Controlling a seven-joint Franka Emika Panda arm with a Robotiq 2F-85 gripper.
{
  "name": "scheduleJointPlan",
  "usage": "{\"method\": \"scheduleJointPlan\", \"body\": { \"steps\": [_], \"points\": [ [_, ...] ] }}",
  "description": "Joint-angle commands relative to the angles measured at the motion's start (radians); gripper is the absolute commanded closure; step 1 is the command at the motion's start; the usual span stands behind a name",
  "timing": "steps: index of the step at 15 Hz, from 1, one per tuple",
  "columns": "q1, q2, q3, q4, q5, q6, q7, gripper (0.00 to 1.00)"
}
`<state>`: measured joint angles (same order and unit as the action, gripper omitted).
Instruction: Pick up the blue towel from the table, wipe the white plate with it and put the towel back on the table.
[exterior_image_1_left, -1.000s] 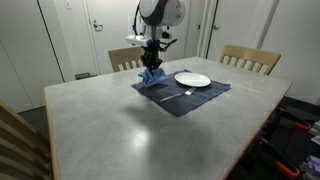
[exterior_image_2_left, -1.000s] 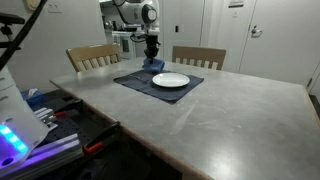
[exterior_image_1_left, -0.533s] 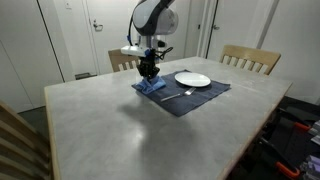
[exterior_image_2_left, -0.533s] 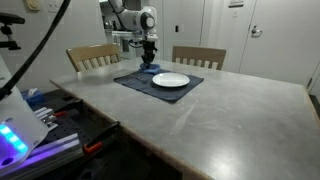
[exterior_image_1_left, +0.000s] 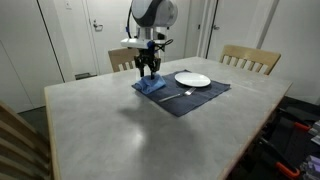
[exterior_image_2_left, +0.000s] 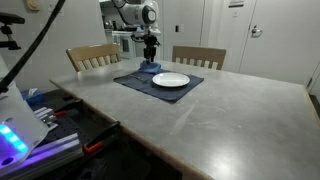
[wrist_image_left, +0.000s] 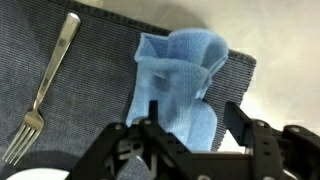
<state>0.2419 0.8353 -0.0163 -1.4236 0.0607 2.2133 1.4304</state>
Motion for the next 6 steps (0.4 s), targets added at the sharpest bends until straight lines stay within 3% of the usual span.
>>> {"method": "scheduleJointPlan", "body": {
  "steps": [1,6],
  "points": [
    [-0.002,-0.055,-0.006,-0.018,-0.024,-0.051,-0.048,0.02],
    [-0.005,-0.061,-0.001,0.012,-0.033,-0.157,-0.098,0.00]
  ]
}}
